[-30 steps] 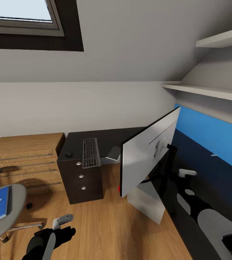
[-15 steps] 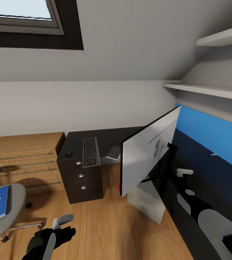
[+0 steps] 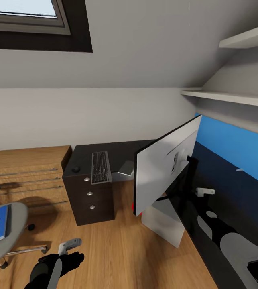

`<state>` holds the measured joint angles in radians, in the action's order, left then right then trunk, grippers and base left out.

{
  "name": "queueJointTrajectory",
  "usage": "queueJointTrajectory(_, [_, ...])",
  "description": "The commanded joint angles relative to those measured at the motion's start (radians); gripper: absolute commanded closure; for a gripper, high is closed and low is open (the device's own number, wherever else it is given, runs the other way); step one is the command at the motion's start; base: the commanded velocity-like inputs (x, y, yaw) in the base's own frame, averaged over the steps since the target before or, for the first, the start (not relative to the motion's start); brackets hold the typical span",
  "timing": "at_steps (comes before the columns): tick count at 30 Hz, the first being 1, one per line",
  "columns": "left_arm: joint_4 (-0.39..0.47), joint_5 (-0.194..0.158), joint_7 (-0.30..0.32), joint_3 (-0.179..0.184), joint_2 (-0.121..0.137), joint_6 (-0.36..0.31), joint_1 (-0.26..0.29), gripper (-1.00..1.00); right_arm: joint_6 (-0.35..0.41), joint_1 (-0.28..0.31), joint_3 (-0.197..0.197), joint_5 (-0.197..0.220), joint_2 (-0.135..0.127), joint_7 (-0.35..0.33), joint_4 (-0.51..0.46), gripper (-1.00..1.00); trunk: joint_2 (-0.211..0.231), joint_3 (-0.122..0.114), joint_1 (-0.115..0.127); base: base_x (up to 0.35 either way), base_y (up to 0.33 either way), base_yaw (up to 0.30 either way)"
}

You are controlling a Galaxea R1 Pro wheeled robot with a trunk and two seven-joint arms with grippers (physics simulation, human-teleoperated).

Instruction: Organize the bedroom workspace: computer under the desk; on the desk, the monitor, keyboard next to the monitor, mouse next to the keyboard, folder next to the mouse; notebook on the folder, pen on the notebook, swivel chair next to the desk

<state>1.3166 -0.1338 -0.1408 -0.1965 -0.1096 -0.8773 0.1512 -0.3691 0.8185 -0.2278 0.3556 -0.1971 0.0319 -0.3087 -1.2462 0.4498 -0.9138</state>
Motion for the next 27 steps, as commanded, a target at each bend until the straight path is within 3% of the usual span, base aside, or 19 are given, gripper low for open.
queueJointTrajectory(1, [0.001, -0.011, -0.008, -0.001, -0.001, -0.004, 0.001, -1.0, -0.006, 0.001, -0.008, 0.008, -0.001, 0.003, 0.001, -1.0, -0.001, 0.001, 0.0, 0.0, 0.0, 0.0])
queueJointTrajectory(12, [-0.003, -0.009, -0.008, -0.003, 0.001, -0.003, 0.001, -1.0, -0.014, 0.001, -0.008, 0.008, 0.0, 0.005, 0.002, -1.0, -0.001, 0.001, 0.0, 0.005, 0.0, 0.0])
queueJointTrajectory(27, [-0.008, -0.009, -0.008, -0.003, 0.001, -0.003, 0.001, -1.0, -0.014, 0.001, -0.008, 0.006, 0.001, 0.004, 0.002, -1.0, -0.001, 0.001, 0.0, 0.106, 0.0, 0.0])
